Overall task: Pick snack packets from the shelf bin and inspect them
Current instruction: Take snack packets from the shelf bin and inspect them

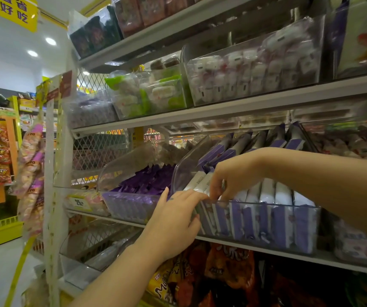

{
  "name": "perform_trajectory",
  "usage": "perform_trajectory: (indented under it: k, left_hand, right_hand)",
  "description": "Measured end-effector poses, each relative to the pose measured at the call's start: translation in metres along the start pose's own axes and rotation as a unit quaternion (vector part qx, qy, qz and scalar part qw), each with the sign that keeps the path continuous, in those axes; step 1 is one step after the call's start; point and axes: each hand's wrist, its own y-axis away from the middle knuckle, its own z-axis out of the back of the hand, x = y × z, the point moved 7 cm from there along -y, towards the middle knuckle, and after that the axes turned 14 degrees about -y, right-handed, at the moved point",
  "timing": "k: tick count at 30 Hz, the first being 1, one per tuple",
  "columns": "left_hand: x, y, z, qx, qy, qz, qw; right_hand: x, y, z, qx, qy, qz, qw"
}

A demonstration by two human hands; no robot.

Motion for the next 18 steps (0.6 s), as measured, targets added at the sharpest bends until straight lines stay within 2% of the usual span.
perform_trajectory:
  k: [5,10,14,18]
  left_hand:
    - [0.000,0.001,0.001,0.001,0.008,0.005,1.000]
    - [-0.003,0.002,0.003,0.008,0.015,0.011,1.000]
    - [-0.003,0.003,0.006,-0.001,0.038,0.025,0.999]
    - [-0.003,0.003,0.004,0.012,0.045,0.033,0.998]
  right_hand:
    - [0.002,0.000,-0.005,0.018,-0.005,-0.004,1.000]
    - [0.000,0.001,-0.008,-0.030,-0.028,0.013,0.999]
    - [-0.005,0.012,0.013,-0.132,-0.102,0.030,0.986]
    - [-0.010,0.024,0.040,-0.269,-0.166,0.054,0.947]
